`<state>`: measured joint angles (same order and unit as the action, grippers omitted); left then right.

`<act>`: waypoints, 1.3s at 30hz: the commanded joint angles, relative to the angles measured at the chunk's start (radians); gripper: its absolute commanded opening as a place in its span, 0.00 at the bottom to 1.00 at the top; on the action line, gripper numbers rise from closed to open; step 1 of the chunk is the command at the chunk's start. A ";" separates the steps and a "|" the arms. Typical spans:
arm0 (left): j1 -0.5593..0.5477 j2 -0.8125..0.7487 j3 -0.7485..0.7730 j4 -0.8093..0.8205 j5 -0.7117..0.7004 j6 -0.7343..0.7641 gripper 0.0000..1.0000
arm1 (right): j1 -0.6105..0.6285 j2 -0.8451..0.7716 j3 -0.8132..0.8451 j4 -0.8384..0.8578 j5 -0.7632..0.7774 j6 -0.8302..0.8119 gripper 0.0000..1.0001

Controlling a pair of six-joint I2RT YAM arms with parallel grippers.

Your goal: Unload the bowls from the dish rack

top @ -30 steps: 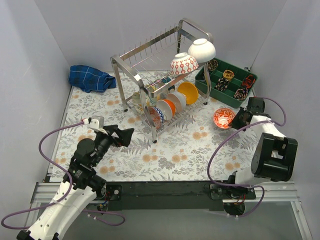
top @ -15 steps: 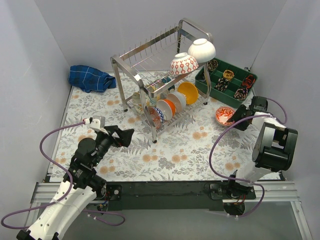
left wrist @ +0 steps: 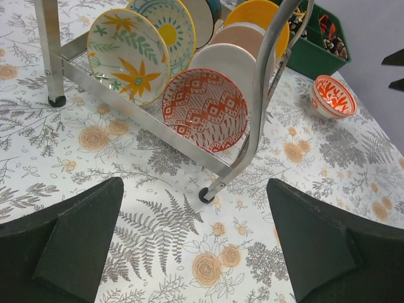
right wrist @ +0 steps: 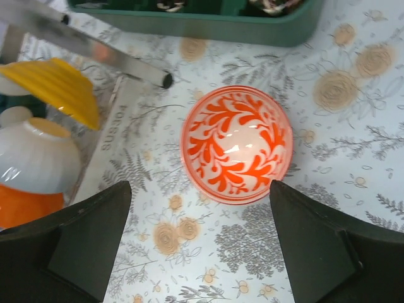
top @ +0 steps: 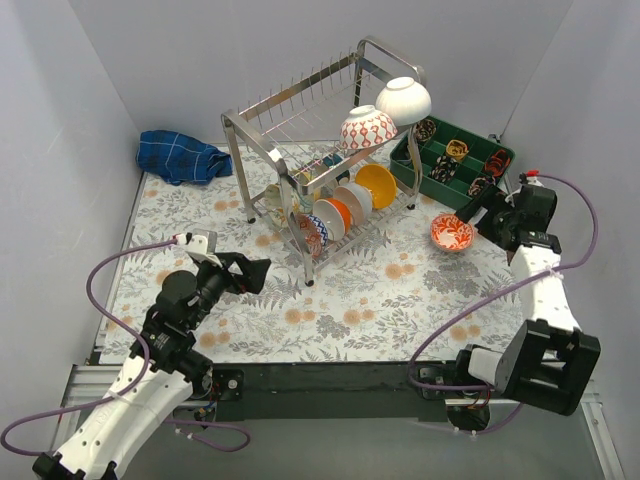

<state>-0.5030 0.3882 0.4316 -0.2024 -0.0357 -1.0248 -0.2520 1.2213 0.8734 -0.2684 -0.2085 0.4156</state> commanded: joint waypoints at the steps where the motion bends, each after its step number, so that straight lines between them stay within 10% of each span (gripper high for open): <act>1: 0.003 0.028 0.018 0.017 0.034 0.035 0.98 | 0.085 -0.098 -0.022 -0.005 -0.005 -0.035 0.99; 13: 0.003 0.130 0.298 -0.175 0.175 0.339 0.98 | 0.250 -0.341 -0.128 -0.031 0.022 -0.101 0.99; 25: 0.001 0.520 0.976 -0.460 0.264 0.519 0.98 | 0.295 -0.480 -0.191 0.008 -0.062 -0.093 0.99; 39: -0.028 0.911 1.361 -0.247 0.470 0.710 0.98 | 0.427 -0.534 -0.223 0.020 0.001 -0.144 0.99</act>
<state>-0.5041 1.2388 1.7233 -0.5365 0.3420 -0.4210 0.1471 0.7040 0.6651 -0.2886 -0.2291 0.3019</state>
